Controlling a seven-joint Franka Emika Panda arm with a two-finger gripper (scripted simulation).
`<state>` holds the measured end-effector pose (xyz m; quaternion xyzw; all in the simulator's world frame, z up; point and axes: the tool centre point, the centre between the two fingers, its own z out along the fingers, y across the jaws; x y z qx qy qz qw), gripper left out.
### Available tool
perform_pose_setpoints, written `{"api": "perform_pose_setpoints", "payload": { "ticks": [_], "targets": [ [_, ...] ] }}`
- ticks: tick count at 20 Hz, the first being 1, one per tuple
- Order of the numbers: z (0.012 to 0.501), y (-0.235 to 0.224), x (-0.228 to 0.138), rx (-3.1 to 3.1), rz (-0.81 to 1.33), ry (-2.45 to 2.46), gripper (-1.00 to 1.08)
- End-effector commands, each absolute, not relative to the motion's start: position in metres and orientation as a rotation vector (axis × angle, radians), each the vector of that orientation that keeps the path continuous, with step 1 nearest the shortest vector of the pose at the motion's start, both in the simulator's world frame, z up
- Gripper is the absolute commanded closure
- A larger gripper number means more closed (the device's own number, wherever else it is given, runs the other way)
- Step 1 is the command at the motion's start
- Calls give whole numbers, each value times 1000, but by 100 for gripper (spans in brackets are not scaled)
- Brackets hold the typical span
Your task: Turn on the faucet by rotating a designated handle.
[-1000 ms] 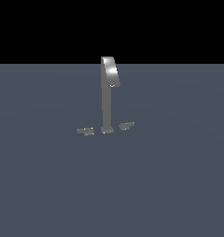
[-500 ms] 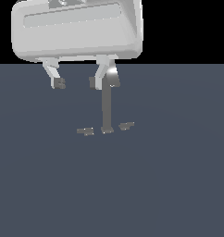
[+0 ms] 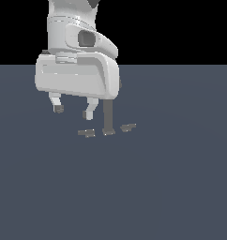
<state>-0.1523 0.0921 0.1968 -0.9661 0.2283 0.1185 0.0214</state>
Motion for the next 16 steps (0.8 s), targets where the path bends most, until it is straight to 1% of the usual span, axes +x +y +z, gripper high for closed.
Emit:
{"api": "perform_pose_setpoints", "payload": {
  "ticks": [1,2,3,4,5,6,7,8,9,10,11,12,13,14,15,16],
  "targets": [
    [200,65,-128,-2892,307,902,-69],
    [202,71,-107,-2887,243,923,-80],
    [163,110,-166,-2930,372,866,-86],
    [151,117,-163,-2940,407,850,-86],
    [147,122,-105,-2875,364,978,-89],
    [156,86,-107,-2803,322,1101,-89],
    [154,86,-104,-2826,270,1089,-81],
    [142,82,-99,-2751,283,1218,-89],
    [141,76,-99,-2741,285,1235,-89],
    [141,106,-78,-2802,213,1117,-85],
    [143,110,-79,-2806,208,1108,-85],
    [125,128,-86,-2779,241,1155,-87],
    [108,92,-78,-2773,202,1265,-56],
    [109,90,-54,-2712,168,1338,-85],
    [94,112,-52,-2790,150,1210,-83],
    [95,139,-61,-2829,141,1139,-83]
  ]
}}
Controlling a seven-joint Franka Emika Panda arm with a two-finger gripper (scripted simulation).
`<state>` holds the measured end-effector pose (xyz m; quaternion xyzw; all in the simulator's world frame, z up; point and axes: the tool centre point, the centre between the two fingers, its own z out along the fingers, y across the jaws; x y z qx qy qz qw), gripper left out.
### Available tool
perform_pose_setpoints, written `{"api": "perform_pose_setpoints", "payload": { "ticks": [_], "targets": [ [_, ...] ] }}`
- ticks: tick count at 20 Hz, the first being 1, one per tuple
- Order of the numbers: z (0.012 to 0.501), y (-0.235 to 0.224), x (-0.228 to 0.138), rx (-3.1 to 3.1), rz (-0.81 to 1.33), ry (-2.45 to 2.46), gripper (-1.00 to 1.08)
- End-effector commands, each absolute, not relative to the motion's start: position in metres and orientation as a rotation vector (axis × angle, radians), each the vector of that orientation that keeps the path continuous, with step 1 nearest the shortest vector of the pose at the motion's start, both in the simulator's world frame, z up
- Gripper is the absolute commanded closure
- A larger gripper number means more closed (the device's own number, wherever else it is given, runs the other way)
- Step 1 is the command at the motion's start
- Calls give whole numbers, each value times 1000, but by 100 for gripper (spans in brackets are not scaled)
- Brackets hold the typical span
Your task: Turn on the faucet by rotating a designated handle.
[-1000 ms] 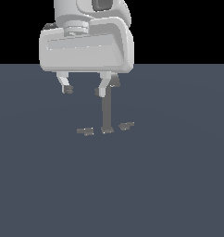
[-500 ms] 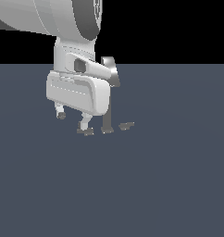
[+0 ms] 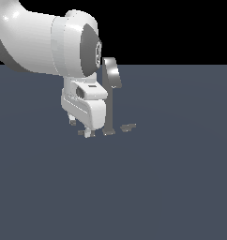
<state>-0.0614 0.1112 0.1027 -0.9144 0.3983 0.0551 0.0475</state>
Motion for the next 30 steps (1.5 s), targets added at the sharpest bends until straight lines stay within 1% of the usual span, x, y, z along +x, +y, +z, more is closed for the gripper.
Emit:
{"api": "perform_pose_setpoints", "payload": {
  "ticks": [1,2,3,4,5,6,7,8,9,10,11,12,13,14,15,16,17,18,19,20,21,22,23,24,25,26,27,28,29,30],
  "targets": [
    [84,165,-39,-2753,126,1269,-83],
    [89,113,-36,-2671,111,1394,-83],
    [81,93,-24,-2636,83,1467,-66],
    [72,110,-17,-2704,45,1337,-67],
    [73,111,-17,-2706,44,1334,-67],
    [67,98,1,-2736,-23,1333,-69],
    [57,73,14,-2713,-61,1364,-63],
    [49,97,17,-2763,-53,1238,-61],
    [50,176,16,-2735,-75,1151,-64],
    [45,171,20,-2695,-63,1293,-49],
    [30,114,29,-2648,-51,1433,-49],
    [-12,79,-17,-2735,27,1407,-71],
    [-22,15,-48,-2745,105,1519,-79],
    [-28,10,-48,-2746,117,1536,-79],
    [14,25,-32,-2809,118,1393,-44],
    [19,74,-42,-2863,120,1247,-44],
    [31,70,-46,-2913,110,1176,69],
    [22,69,-59,-2855,185,1243,83],
    [21,45,-30,-2806,97,1363,-13],
    [45,5,-32,-2750,9,1479,-13],
    [18,14,-59,-2696,86,1603,-13],
    [3,-10,-61,-2664,126,1667,-13],
    [17,-14,-1,-2655,-4,1600,9],
    [40,-6,-4,-2648,-66,1567,9],
    [74,2,27,-2702,-127,1438,86],
    [81,18,24,-2718,-146,1397,86],
    [49,27,-5,-2700,-26,1487,-33],
    [25,10,-5,-2689,36,1532,-33],
    [37,98,-1,-2701,96,1425,-22],
    [4,69,-12,-2663,125,1565,-38]
  ]
}}
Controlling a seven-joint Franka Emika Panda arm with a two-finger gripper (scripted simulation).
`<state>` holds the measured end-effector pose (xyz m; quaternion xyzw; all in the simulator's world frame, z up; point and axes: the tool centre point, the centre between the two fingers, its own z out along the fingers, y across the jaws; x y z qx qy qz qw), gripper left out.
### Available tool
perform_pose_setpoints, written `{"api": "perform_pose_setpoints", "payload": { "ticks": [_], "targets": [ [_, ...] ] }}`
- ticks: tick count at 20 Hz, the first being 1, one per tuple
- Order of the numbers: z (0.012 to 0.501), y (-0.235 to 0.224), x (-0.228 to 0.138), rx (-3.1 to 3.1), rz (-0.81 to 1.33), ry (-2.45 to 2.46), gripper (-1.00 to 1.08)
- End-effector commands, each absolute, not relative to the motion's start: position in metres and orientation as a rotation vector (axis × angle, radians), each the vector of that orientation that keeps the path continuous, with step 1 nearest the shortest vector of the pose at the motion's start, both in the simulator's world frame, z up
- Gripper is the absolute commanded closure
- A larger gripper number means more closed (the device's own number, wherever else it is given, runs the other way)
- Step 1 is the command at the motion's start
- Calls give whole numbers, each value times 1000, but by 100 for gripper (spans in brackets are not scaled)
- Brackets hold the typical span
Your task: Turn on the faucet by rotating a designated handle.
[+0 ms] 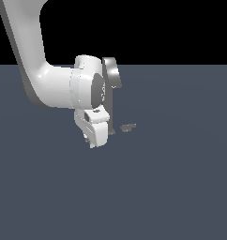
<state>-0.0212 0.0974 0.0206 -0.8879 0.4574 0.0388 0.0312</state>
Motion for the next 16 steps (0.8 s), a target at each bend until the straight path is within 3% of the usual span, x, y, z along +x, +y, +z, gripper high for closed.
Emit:
{"api": "perform_pose_setpoints", "payload": {
  "ticks": [1,2,3,4,5,6,7,8,9,10,11,12,13,14,15,16],
  "targets": [
    [-1,58,-12,-2654,131,1595,-38],
    [13,4,10,-2730,51,1486,-54],
    [18,13,8,-2748,31,1458,-54],
    [-13,71,23,-2791,23,1313,-47],
    [-1,122,13,-2827,15,1167,-47],
    [30,107,-54,-2866,142,1209,-37],
    [-17,100,-59,-2893,250,1243,-37],
    [-21,43,-85,-2850,315,1378,-83],
    [-42,5,-85,-2807,372,1494,-83],
    [17,-4,-43,-2742,249,1554,-63],
    [34,-16,-44,-2713,196,1579,-63],
    [14,-8,-86,-2688,317,1668,-58],
    [-8,-22,-88,-2674,380,1712,-58],
    [8,-34,-66,-2743,253,1644,46],
    [13,-29,-66,-2754,232,1632,46],
    [22,-22,-70,-2745,263,1651,-40]
  ]
}}
